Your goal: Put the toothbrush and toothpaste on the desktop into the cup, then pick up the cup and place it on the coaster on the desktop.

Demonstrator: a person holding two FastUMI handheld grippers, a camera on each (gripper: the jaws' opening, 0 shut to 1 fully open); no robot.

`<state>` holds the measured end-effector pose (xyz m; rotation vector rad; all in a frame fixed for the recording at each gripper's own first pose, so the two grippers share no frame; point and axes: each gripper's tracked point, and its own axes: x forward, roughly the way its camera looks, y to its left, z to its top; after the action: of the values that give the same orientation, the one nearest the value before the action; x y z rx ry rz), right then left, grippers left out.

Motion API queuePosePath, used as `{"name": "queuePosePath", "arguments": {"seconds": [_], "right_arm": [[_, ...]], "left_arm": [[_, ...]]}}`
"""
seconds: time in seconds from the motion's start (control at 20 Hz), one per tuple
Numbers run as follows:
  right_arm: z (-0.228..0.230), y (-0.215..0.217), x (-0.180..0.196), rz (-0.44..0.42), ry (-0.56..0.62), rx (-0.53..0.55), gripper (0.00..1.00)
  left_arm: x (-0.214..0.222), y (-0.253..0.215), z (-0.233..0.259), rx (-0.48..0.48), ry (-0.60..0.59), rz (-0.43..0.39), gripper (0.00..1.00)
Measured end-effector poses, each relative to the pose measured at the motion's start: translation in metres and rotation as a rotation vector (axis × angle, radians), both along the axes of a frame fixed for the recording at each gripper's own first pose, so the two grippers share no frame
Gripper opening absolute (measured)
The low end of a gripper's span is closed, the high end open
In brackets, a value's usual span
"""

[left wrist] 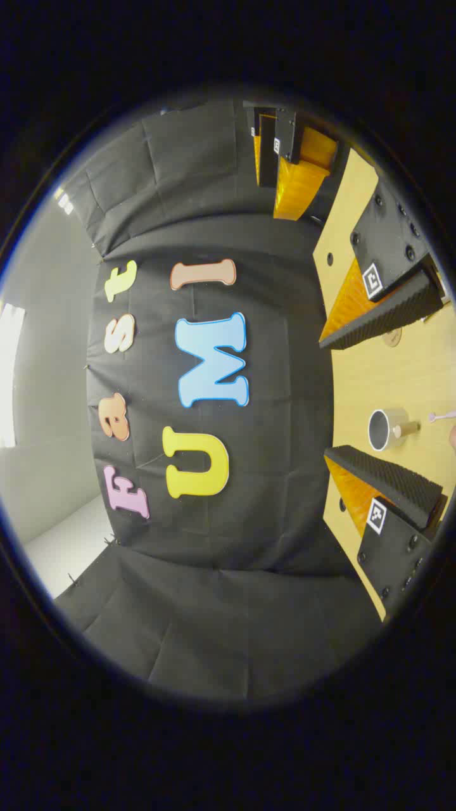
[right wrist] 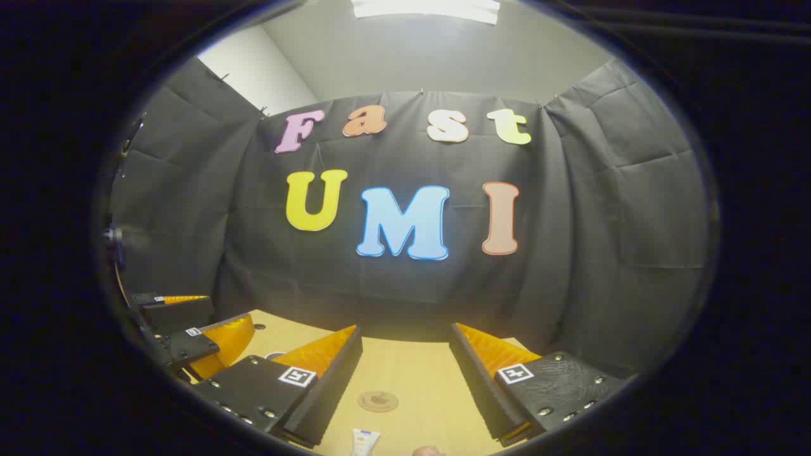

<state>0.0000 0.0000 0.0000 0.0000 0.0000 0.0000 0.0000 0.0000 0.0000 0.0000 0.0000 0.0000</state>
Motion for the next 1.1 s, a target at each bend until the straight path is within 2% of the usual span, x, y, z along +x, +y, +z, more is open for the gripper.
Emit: {"name": "queuePosePath", "arguments": {"seconds": [0.45,0.75,1.1], "right_arm": [[-0.031,0.002,0.002,0.005,0.115,-0.036,0.89],[-0.058,0.009,0.008,0.028,0.221,0.004,0.89],[-0.132,0.029,0.003,0.072,0.496,0.047,0.89]], "left_arm": [[0.004,0.007,-0.020,0.005,0.067,0.013,1.00],[0.006,0.013,-0.046,-0.019,0.149,0.016,1.00],[0.003,0.019,-0.128,-0.068,0.406,0.004,1.00]]}}
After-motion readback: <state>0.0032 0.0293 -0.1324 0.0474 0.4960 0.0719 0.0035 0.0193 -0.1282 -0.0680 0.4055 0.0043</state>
